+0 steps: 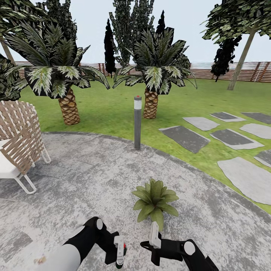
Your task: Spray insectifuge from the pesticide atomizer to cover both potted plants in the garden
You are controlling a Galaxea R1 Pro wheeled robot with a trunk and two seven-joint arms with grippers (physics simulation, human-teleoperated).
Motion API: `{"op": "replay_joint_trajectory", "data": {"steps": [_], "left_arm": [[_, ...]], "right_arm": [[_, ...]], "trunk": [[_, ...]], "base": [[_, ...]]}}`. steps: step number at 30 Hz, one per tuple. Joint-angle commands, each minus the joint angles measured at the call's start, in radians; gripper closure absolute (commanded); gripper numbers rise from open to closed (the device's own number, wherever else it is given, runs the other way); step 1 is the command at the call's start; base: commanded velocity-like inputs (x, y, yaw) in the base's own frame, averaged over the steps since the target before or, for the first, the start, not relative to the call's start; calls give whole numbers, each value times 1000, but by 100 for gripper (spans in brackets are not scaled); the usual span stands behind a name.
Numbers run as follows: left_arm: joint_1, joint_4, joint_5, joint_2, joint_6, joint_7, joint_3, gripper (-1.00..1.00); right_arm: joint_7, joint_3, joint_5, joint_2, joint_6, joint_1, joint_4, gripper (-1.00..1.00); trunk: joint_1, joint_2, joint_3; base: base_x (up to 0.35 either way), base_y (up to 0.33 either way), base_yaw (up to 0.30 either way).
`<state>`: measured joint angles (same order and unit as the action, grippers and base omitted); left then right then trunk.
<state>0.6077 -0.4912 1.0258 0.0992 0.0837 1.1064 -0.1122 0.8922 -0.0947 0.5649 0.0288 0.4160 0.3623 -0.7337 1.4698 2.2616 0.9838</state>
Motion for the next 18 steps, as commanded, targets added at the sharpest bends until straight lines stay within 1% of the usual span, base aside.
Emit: {"op": "replay_joint_trajectory", "data": {"steps": [1, 6, 10, 17, 18], "left_arm": [[0, -1, 7, 3, 9, 1, 0, 100], [1, -1, 7, 15, 7, 1, -1, 100], [1, -1, 7, 23, 6, 0, -1, 100], [1, -1, 8, 38, 6, -3, -1, 100], [1, -2, 8, 41, 6, -3, -1, 100]], "right_arm": [[1, 1, 7, 0, 4, 1, -1, 100], [1, 0, 7, 1, 4, 1, -1, 100], [1, 0, 7, 11, 4, 1, 0, 100], [1, 0, 7, 17, 4, 1, 2, 100], [1, 0, 7, 21, 4, 1, 2, 100]], "trunk": [[0, 0, 1], [0, 0, 1], [0, 0, 1], [0, 0, 1], [0, 0, 1]], "base": [[0, 0, 0], [0, 0, 0], [0, 0, 0], [0, 0, 0], [0, 0, 0]]}}
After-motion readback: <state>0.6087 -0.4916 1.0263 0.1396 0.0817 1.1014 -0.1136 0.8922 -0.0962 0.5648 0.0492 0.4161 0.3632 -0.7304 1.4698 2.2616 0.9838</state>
